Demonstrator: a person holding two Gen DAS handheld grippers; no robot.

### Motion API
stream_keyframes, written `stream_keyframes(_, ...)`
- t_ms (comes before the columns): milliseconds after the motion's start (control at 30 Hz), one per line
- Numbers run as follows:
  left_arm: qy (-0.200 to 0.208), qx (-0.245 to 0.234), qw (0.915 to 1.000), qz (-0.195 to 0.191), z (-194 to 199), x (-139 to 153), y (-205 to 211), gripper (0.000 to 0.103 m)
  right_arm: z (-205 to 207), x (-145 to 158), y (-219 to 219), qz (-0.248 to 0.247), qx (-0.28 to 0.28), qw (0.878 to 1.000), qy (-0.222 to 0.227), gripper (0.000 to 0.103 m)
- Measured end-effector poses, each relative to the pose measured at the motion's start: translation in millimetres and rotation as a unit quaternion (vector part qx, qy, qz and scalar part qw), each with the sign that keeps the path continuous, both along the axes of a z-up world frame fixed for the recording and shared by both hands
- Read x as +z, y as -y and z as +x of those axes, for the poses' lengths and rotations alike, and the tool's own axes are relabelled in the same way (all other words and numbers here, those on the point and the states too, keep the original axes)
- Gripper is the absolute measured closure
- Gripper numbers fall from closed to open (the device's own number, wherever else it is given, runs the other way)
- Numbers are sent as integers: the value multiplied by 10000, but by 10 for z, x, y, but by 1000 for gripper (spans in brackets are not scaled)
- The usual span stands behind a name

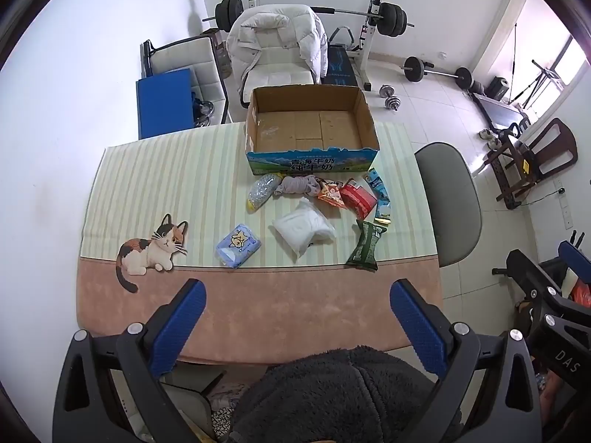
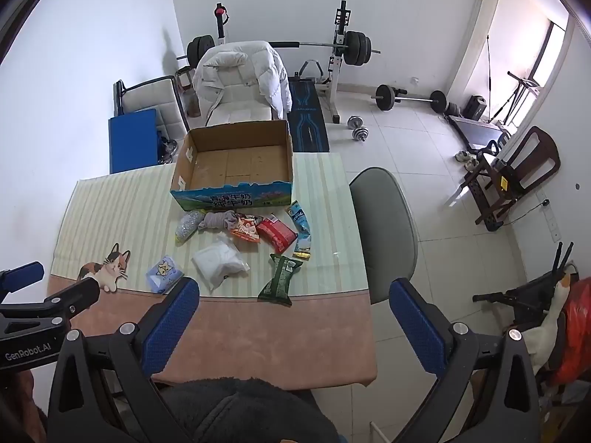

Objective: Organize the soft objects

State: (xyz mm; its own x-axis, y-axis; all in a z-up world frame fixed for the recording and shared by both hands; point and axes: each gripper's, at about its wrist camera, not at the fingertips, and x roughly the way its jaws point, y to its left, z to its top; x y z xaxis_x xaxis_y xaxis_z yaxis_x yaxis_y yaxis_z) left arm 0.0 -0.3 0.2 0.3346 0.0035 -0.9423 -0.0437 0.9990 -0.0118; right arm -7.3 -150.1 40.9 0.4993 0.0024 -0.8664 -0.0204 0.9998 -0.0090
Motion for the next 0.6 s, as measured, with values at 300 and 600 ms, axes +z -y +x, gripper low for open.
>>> stream_keyframes(300,-18,34,10000,-52,24,-15,6,1,3,-7,-8,-126,-7,9999,-13,0)
stream_keyframes(600,21,-7,10000,-51,-7,-11,0,1,24,20,3,-127,33,9999,-22,0)
